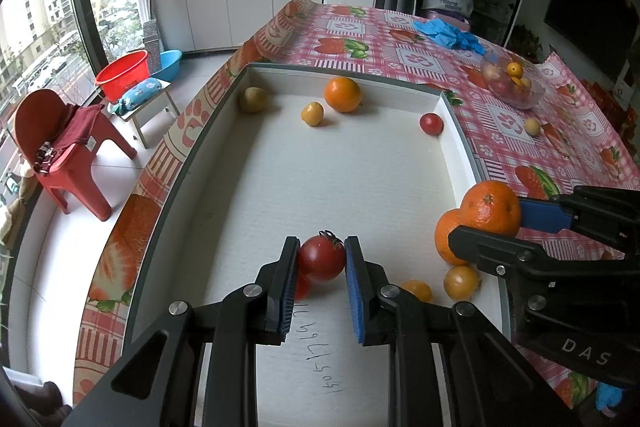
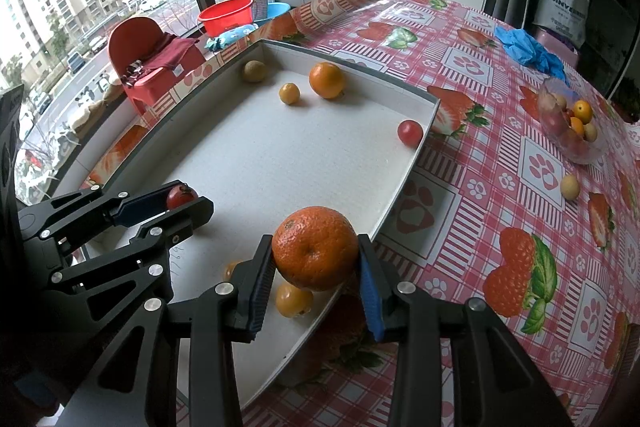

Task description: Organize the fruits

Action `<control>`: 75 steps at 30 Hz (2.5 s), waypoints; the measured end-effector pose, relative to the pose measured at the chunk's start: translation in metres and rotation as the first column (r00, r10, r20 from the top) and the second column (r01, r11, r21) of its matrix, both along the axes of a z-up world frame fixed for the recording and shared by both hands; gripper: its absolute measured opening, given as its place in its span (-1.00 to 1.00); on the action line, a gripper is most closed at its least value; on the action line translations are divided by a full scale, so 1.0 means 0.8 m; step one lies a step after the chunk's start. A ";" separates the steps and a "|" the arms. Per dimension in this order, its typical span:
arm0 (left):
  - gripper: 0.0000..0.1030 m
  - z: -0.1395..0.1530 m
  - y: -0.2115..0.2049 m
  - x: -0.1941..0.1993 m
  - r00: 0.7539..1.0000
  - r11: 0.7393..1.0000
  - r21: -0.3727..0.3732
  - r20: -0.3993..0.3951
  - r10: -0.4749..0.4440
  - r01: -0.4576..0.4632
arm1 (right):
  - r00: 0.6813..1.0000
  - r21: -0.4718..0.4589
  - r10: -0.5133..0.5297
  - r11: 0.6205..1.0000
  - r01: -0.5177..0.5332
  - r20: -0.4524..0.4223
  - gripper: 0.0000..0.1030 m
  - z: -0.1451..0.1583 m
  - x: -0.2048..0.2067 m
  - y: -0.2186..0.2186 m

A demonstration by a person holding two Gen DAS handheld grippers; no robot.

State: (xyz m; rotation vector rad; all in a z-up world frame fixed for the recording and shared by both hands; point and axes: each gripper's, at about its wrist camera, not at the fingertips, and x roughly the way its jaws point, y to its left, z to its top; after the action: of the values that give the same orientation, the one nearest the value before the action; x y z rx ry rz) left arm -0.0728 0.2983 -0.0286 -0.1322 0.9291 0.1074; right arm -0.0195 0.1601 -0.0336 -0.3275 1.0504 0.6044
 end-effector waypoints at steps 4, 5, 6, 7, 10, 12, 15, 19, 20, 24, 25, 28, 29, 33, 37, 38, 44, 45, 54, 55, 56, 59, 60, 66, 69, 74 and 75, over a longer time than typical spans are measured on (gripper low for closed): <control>-0.54 0.000 0.000 0.000 1.000 1.000 -0.001 0.000 0.001 -0.001 | 1.000 -0.001 0.000 1.000 0.000 0.001 -0.18 0.000 0.000 0.000; -0.54 0.000 0.000 0.000 1.000 1.000 -0.001 0.000 0.001 -0.001 | 1.000 -0.002 0.000 1.000 0.000 0.001 -0.18 0.000 0.001 0.000; -0.54 0.000 0.000 0.000 1.000 1.000 -0.001 0.000 0.000 0.000 | 1.000 -0.001 0.000 1.000 0.000 0.000 -0.18 0.000 0.000 0.000; -0.54 -0.001 0.000 0.000 1.000 1.000 -0.001 0.000 0.000 0.000 | 1.000 -0.001 0.000 1.000 0.000 0.000 -0.18 0.000 0.000 0.000; -0.54 -0.001 0.000 0.000 1.000 1.000 0.000 0.000 0.001 -0.001 | 1.000 -0.002 0.001 1.000 -0.001 0.001 -0.18 0.000 0.000 0.000; -0.54 -0.001 0.000 0.000 1.000 1.000 0.000 0.000 0.000 0.000 | 1.000 -0.001 0.000 1.000 0.000 0.001 -0.18 0.000 0.000 0.000; -0.54 -0.001 0.000 0.000 1.000 1.000 0.000 0.000 0.000 0.000 | 1.000 -0.003 -0.001 1.000 0.001 0.002 -0.18 0.000 0.000 0.001; -0.54 -0.001 0.000 0.000 1.000 1.000 0.000 0.000 0.001 -0.001 | 1.000 -0.003 0.001 1.000 -0.001 0.001 -0.18 0.000 0.000 0.001; -0.54 -0.001 0.000 0.000 1.000 1.000 0.001 0.000 0.001 -0.001 | 1.000 -0.004 0.002 1.000 -0.002 0.002 -0.18 0.001 0.001 0.001; -0.54 0.000 0.001 0.000 1.000 1.000 0.001 0.000 0.002 -0.002 | 1.000 -0.003 -0.001 1.000 0.001 0.002 -0.18 0.000 0.000 0.002; -0.54 0.000 0.001 0.000 1.000 1.000 0.001 0.000 0.001 -0.001 | 1.000 -0.004 -0.001 1.000 0.001 0.002 -0.17 0.001 0.001 0.001; -0.54 0.000 0.000 0.001 1.000 1.000 0.006 -0.003 -0.001 0.001 | 1.000 -0.008 -0.002 1.000 0.002 0.002 -0.17 0.001 0.003 0.002; -0.54 -0.001 0.000 0.001 1.000 1.000 0.007 -0.003 -0.002 0.002 | 1.000 -0.009 -0.003 1.000 0.003 0.001 -0.17 0.001 0.004 0.001; -0.54 -0.001 0.000 0.002 1.000 1.000 0.007 -0.005 0.000 0.000 | 1.000 -0.013 -0.005 1.000 0.005 0.003 -0.17 0.001 0.008 0.003; -0.54 -0.002 -0.001 0.005 1.000 1.000 0.008 -0.008 0.007 -0.007 | 1.000 -0.019 -0.007 1.000 0.007 0.007 -0.16 -0.001 0.013 0.007; -0.54 -0.002 -0.001 0.005 1.000 1.000 0.007 -0.010 0.009 -0.009 | 1.000 -0.018 -0.009 1.000 0.009 0.006 -0.16 -0.001 0.015 0.009; -0.23 -0.004 -0.001 0.008 1.000 0.999 0.035 -0.024 0.018 -0.017 | 1.000 -0.020 -0.017 1.000 0.017 0.008 -0.06 0.000 0.021 0.013; 0.10 -0.004 0.001 0.008 0.999 0.998 0.056 -0.026 0.041 -0.040 | 1.000 -0.012 -0.020 1.000 0.020 0.002 0.02 0.000 0.022 0.012; 0.53 -0.003 0.006 0.004 0.998 0.998 0.025 -0.024 0.054 -0.053 | 1.000 0.001 -0.011 1.000 0.011 0.017 0.37 0.009 0.019 0.014; 0.53 -0.003 0.007 0.004 0.998 0.998 0.023 -0.027 0.058 -0.057 | 1.000 0.002 -0.009 1.000 0.009 0.020 0.38 0.011 0.017 0.014; 0.53 -0.003 0.007 0.004 0.998 0.998 0.020 -0.029 0.061 -0.061 | 1.000 0.003 -0.006 1.000 0.006 0.022 0.39 0.014 0.016 0.013; 0.53 -0.002 0.009 0.003 0.997 0.997 0.008 -0.035 0.072 -0.072 | 1.000 0.012 -0.005 1.000 0.005 0.016 0.54 0.018 0.015 0.013; 0.53 -0.002 0.010 0.002 0.997 0.997 0.007 -0.035 0.075 -0.075 | 1.000 0.017 -0.006 1.000 0.006 0.015 0.55 0.020 0.014 0.013; 0.83 0.000 0.010 0.001 0.996 0.997 0.005 -0.040 0.079 -0.079 | 1.000 0.017 -0.001 1.000 0.001 0.004 0.63 0.026 0.007 0.015; 1.00 0.005 0.011 -0.005 0.996 0.996 -0.009 -0.023 0.090 -0.090 | 1.000 0.019 0.004 1.000 -0.004 -0.005 0.68 0.028 0.004 0.015; 1.00 0.010 0.011 -0.010 0.995 0.995 0.004 -0.027 0.095 -0.095 | 1.000 0.003 0.017 1.000 -0.017 -0.022 0.80 0.028 0.000 0.015; 1.00 0.009 0.010 -0.011 0.995 0.995 0.007 -0.035 0.096 -0.096 | 1.000 -0.004 0.018 1.000 -0.018 -0.020 0.80 0.028 0.000 0.015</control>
State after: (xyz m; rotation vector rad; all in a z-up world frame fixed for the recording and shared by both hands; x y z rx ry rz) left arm -0.0813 0.3066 -0.0212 -0.1706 0.9581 0.2016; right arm -0.0199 0.1721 -0.0110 -0.3351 1.0694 0.6228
